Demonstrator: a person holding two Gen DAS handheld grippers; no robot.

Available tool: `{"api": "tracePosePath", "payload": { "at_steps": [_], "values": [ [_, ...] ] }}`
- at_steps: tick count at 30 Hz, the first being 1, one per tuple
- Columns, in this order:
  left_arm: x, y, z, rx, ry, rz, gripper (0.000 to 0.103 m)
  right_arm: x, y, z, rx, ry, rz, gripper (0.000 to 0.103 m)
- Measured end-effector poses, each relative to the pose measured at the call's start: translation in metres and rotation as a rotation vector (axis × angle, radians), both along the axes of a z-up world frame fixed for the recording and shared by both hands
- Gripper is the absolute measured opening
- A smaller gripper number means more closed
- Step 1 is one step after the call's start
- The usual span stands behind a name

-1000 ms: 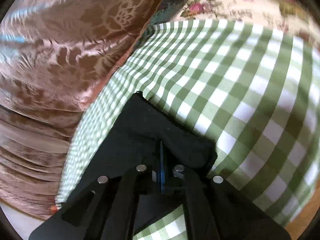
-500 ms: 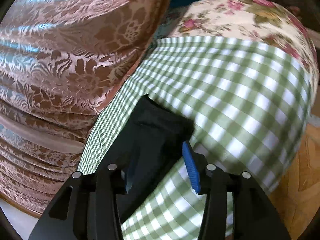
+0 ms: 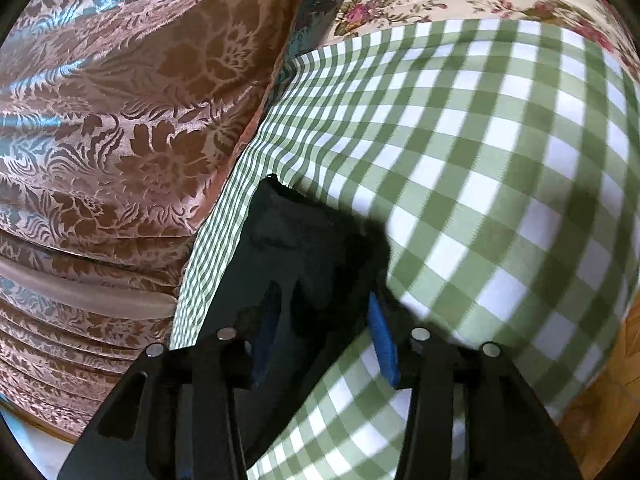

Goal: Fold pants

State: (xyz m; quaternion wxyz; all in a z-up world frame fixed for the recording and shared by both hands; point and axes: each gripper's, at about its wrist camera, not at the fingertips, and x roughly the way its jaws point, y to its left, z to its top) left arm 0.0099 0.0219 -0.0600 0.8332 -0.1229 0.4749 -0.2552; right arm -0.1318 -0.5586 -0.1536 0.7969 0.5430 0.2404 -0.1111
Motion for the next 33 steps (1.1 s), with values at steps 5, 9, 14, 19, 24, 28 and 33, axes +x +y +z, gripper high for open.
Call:
{"api": "tracePosePath", "payload": {
  "at_steps": [5,9,14,19,24,28,33],
  "values": [
    [0.002,0.0,0.001,-0.009,0.023,-0.008,0.05,0.004,0.014,0.028,-0.073,-0.044,0.051,0.016],
    [0.003,0.005,0.004,-0.043,0.049,-0.001,0.05,0.012,0.041,0.064,-0.179,-0.085,0.139,0.017],
    [0.003,0.013,0.01,-0.146,0.072,0.01,0.05,0.041,0.109,0.113,-0.303,-0.172,0.346,0.017],
    [0.007,0.027,0.014,-0.26,0.095,0.055,0.05,0.081,0.207,0.131,-0.37,-0.205,0.594,0.017],
    [0.011,0.038,0.018,-0.379,0.122,0.05,0.05,0.121,0.317,0.119,-0.394,-0.185,0.862,0.015],
    [0.014,0.042,0.023,-0.442,0.139,0.039,0.05,0.129,0.39,0.099,-0.453,-0.148,1.047,0.015],
    [0.022,0.041,0.022,-0.501,0.174,0.026,0.061,0.128,0.415,0.077,-0.535,-0.095,1.112,0.017]
  ]
}}
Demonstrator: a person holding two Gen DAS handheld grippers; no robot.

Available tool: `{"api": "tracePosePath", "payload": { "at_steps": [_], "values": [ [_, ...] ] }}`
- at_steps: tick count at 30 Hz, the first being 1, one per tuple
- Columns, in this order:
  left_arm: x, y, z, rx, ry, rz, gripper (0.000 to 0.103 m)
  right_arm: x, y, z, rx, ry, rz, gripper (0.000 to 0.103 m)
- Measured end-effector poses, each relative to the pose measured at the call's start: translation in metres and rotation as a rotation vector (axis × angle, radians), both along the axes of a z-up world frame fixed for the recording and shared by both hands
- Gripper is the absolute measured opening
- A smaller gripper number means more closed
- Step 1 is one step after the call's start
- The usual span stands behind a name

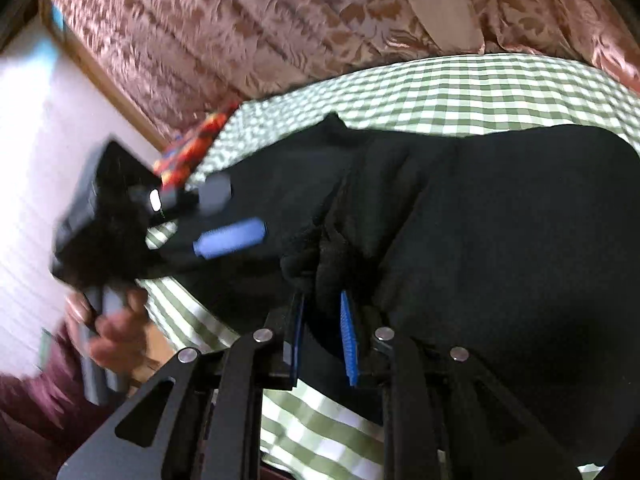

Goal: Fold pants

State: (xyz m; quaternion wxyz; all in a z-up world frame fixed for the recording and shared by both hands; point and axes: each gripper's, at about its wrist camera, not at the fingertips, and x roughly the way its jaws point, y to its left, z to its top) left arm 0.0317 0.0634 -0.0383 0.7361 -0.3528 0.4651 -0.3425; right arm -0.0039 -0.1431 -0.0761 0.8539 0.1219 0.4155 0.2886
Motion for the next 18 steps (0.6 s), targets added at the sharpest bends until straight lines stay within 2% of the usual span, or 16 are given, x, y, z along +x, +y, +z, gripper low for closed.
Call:
{"api": "tracePosePath", "payload": {
  "at_steps": [2,3,5,7,9,12,14,17,18],
  "values": [
    [0.005,-0.003,-0.003,-0.019,0.016,-0.007,0.061,-0.002,0.001,-0.004,-0.002,-0.005,0.017,0.021],
    [0.007,-0.005,-0.003,-0.017,0.019,-0.011,0.061,-0.005,-0.001,-0.004,0.012,-0.007,0.03,0.033],
    [0.011,-0.01,-0.006,-0.021,0.035,-0.023,0.061,-0.015,-0.01,0.0,0.073,-0.007,0.081,0.042],
    [0.017,-0.018,-0.01,-0.028,0.062,-0.039,0.068,-0.026,-0.016,0.006,0.069,-0.028,0.095,0.042],
    [0.021,-0.023,-0.013,-0.011,0.079,-0.046,0.068,-0.033,-0.031,0.009,0.08,-0.025,0.066,0.042],
    [0.029,-0.033,-0.021,0.011,0.124,-0.066,0.068,-0.045,-0.072,0.013,0.103,-0.021,-0.044,0.041],
    [0.032,-0.042,-0.026,0.053,0.148,-0.084,0.068,-0.055,-0.11,0.015,0.132,-0.018,-0.147,0.04],
    [0.035,-0.053,-0.026,0.101,0.15,-0.104,0.067,-0.073,-0.156,0.019,0.147,-0.022,-0.288,0.04],
    [0.036,-0.057,-0.025,0.121,0.137,-0.11,0.053,-0.076,-0.169,0.019,0.151,-0.021,-0.335,0.037]
  ]
}}
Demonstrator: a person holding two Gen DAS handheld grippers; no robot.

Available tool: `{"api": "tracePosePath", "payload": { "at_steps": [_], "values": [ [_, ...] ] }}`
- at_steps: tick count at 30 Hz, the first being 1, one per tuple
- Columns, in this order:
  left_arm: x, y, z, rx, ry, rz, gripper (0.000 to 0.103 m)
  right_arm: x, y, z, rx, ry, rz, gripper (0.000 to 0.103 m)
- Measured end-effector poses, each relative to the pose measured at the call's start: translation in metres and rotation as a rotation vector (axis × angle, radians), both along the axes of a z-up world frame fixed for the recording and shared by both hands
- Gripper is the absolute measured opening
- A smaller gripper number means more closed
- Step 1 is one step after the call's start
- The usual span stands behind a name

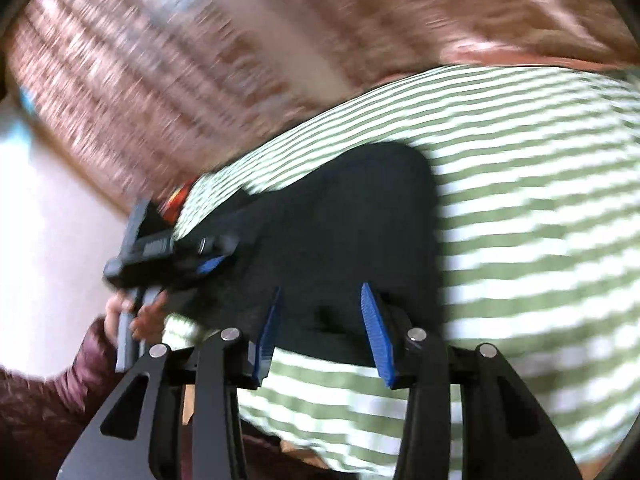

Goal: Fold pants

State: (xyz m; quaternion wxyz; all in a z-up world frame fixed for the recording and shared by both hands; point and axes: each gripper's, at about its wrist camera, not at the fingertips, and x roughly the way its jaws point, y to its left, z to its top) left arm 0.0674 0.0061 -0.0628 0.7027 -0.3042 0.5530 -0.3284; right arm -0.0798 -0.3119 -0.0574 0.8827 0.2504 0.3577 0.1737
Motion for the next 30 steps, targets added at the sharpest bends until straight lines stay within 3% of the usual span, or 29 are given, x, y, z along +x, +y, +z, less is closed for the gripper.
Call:
{"api": "tracePosePath", "payload": {
  "at_steps": [1,3,7,10,13,16,24,30],
  "values": [
    [0.0,-0.004,0.002,0.021,-0.005,-0.009,0.028,-0.004,-0.012,0.0,0.007,0.005,-0.046,0.034],
    [-0.003,-0.011,0.008,0.094,-0.068,-0.017,0.012,-0.009,-0.034,-0.002,0.012,0.026,-0.129,0.028],
    [-0.02,-0.006,0.033,0.082,-0.226,-0.026,0.01,-0.006,-0.039,-0.009,0.02,0.052,-0.156,0.027],
    [-0.033,0.009,0.044,0.091,-0.28,-0.012,0.01,0.0,-0.025,-0.014,0.01,0.058,-0.112,0.027],
    [-0.037,0.018,0.032,0.16,-0.265,-0.008,0.011,0.01,-0.006,-0.028,-0.115,0.109,-0.074,0.028],
    [-0.035,0.021,0.009,0.217,-0.207,-0.009,0.01,0.011,0.0,-0.043,-0.199,0.134,-0.075,0.039],
    [-0.042,0.027,0.015,0.192,-0.232,-0.005,0.012,0.014,-0.002,-0.015,-0.224,0.094,-0.095,0.043],
    [-0.037,0.049,0.048,0.118,-0.302,0.1,0.017,0.054,0.018,0.012,-0.195,0.011,-0.057,0.044]
  ]
}}
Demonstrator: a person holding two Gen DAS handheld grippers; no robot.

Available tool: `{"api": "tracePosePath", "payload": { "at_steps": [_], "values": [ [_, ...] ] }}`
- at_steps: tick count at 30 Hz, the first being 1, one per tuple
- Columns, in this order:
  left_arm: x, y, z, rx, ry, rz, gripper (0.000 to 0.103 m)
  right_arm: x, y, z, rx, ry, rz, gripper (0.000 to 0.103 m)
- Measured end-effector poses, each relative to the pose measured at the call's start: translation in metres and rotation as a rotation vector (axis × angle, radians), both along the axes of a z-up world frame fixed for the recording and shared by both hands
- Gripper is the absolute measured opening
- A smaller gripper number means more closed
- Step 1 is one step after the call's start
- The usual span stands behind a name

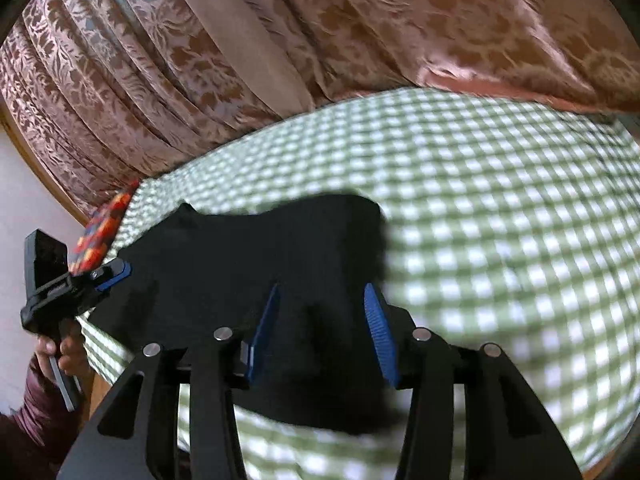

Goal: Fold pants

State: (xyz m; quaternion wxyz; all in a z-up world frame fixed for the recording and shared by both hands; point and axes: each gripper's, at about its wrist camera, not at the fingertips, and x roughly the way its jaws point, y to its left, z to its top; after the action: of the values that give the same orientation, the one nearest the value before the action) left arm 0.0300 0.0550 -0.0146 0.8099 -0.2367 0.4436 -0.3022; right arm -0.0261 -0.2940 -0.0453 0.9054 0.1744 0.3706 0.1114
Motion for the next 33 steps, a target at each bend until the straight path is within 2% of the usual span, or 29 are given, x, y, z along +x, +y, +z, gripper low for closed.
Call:
{"api": "tracePosePath", "payload": {
  "at_steps": [2,4,6,9,10,11,12,13,15,16,19,20,21,22,23,26,28,30,33],
  "values": [
    [0.002,-0.005,0.014,-0.037,-0.045,-0.016,0.017,0.022,0.011,0.006,0.011,-0.024,0.022,0.044],
    [0.005,-0.017,0.022,-0.032,-0.063,-0.038,0.017,0.051,0.021,0.005,-0.01,-0.03,0.019,0.044],
    [0.01,-0.031,0.02,0.0,-0.069,-0.063,0.017,0.069,0.021,-0.003,-0.059,-0.009,-0.028,0.047],
    [0.018,-0.049,0.001,0.086,-0.044,-0.063,0.017,0.086,0.013,-0.032,-0.137,0.079,-0.122,0.051],
    [0.019,-0.054,-0.008,0.138,-0.028,-0.065,0.017,0.085,0.009,-0.041,-0.119,0.092,-0.125,0.055],
    [0.018,-0.055,-0.015,0.172,-0.017,-0.067,0.017,0.084,0.003,-0.051,-0.084,0.108,-0.128,0.063],
    [0.015,-0.057,-0.025,0.204,0.0,-0.078,0.017,0.083,-0.003,-0.061,-0.03,0.124,-0.125,0.065],
    [0.011,-0.055,-0.032,0.21,-0.001,-0.081,0.017,0.079,-0.012,-0.072,0.048,0.123,-0.127,0.065],
    [0.0,-0.05,-0.038,0.218,-0.038,-0.079,0.017,0.078,-0.024,-0.078,0.14,0.127,-0.135,0.068],
    [-0.002,-0.047,-0.038,0.22,-0.048,-0.081,0.017,0.078,-0.025,-0.077,0.142,0.127,-0.138,0.069],
    [0.004,-0.034,-0.034,0.158,-0.014,-0.038,0.018,0.076,-0.024,-0.069,0.094,0.116,-0.158,0.075],
    [0.007,-0.03,-0.031,0.16,-0.011,-0.014,0.021,0.074,-0.024,-0.065,0.08,0.11,-0.17,0.077],
    [0.007,-0.023,-0.027,0.175,-0.016,0.013,0.032,0.07,-0.023,-0.057,0.047,0.088,-0.189,0.077],
    [0.006,-0.015,-0.024,0.176,-0.025,0.035,0.037,0.065,-0.02,-0.049,0.014,0.065,-0.202,0.077],
    [0.003,-0.008,-0.021,0.172,-0.031,0.045,0.037,0.059,-0.017,-0.041,-0.019,0.041,-0.214,0.077],
    [-0.008,0.013,-0.013,0.187,-0.056,0.081,0.037,0.044,0.004,-0.018,-0.065,-0.044,-0.179,0.074],
    [-0.018,0.022,-0.009,0.226,-0.076,0.103,0.037,0.035,0.029,-0.008,-0.066,-0.075,-0.078,0.068],
    [-0.026,0.028,-0.009,0.26,-0.081,0.128,0.037,0.03,0.058,-0.005,-0.063,-0.088,0.036,0.056],
    [-0.032,0.036,-0.012,0.268,-0.059,0.154,0.039,0.023,0.11,-0.008,-0.038,-0.077,0.239,0.037]
  ]
}}
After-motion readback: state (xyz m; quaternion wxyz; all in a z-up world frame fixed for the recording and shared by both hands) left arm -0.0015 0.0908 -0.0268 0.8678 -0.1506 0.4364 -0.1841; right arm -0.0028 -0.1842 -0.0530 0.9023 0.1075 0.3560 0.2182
